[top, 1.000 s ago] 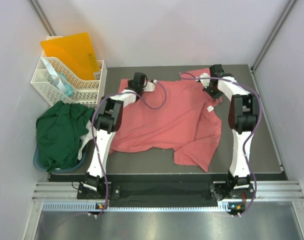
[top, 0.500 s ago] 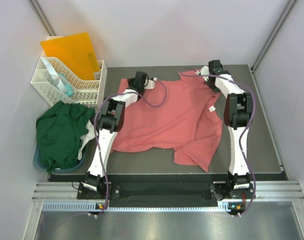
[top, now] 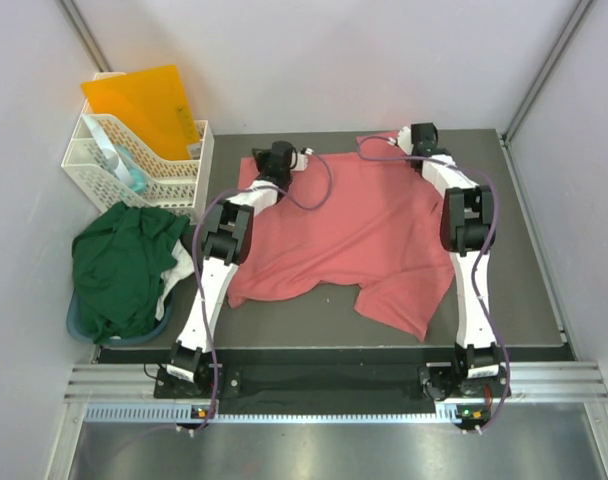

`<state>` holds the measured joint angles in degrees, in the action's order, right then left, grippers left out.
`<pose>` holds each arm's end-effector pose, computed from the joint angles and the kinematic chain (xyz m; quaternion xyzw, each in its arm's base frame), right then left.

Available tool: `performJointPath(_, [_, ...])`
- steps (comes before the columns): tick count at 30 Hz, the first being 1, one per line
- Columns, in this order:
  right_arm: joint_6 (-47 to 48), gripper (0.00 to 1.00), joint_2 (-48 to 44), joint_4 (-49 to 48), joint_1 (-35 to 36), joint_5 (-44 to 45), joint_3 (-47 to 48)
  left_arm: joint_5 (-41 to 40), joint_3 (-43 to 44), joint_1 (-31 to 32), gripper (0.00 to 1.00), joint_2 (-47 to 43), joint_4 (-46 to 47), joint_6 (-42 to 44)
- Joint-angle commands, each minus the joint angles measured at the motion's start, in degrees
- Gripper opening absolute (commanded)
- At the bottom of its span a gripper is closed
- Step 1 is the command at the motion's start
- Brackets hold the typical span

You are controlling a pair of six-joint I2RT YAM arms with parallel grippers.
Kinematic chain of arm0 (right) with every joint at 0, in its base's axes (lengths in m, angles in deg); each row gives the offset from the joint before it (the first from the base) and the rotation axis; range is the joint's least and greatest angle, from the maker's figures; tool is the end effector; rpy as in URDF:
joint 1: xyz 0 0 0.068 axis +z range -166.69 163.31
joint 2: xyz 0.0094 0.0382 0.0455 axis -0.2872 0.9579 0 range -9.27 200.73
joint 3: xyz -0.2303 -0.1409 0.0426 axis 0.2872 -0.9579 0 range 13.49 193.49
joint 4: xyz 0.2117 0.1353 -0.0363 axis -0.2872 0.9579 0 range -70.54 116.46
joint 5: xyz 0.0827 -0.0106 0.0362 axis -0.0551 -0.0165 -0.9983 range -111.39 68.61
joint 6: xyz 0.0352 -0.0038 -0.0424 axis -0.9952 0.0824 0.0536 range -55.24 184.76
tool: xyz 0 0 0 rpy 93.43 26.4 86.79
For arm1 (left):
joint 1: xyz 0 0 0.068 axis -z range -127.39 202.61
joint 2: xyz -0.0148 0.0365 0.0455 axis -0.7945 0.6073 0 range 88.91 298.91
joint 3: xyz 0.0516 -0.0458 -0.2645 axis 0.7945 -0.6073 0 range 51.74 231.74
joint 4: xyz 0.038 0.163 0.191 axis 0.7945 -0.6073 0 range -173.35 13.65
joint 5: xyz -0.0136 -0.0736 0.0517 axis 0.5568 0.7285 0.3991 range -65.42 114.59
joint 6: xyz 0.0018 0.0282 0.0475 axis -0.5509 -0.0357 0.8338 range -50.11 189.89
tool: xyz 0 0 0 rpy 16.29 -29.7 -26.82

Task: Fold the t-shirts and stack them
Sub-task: Flatten out the tshirt

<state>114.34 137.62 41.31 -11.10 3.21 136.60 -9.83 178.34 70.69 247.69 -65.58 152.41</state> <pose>0.5570 0.0387 0.1401 -0.3476 0.8391 -0.3211 0.2682 0.5741 -0.1650 0.0955 0.5008 0.6323 0.4937 0.3251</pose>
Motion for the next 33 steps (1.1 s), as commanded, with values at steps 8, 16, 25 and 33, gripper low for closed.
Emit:
performJointPath(8, [0.87, 0.35, -7.31, -16.92, 0.57, 5.11, -7.34, -7.69, -1.53, -2.18, 0.01, -0.92, 11.54, 2.30])
performJointPath(16, [-4.31, 0.63, -21.61, -12.89, 1.27, 4.58, -15.96, -6.37, -16.80, -2.09, 0.60, -17.06, 15.16, -2.89])
performJointPath(25, [-3.98, 0.72, -41.74, 5.98, 3.11, -11.46, -28.44, 7.49, -46.32, -1.91, 0.81, -45.52, 8.51, -6.24])
performJointPath(33, [10.35, 0.72, -59.50, 25.07, 6.45, -24.59, -54.18, 23.68, -80.52, -0.87, 0.80, -72.27, -5.21, 0.10])
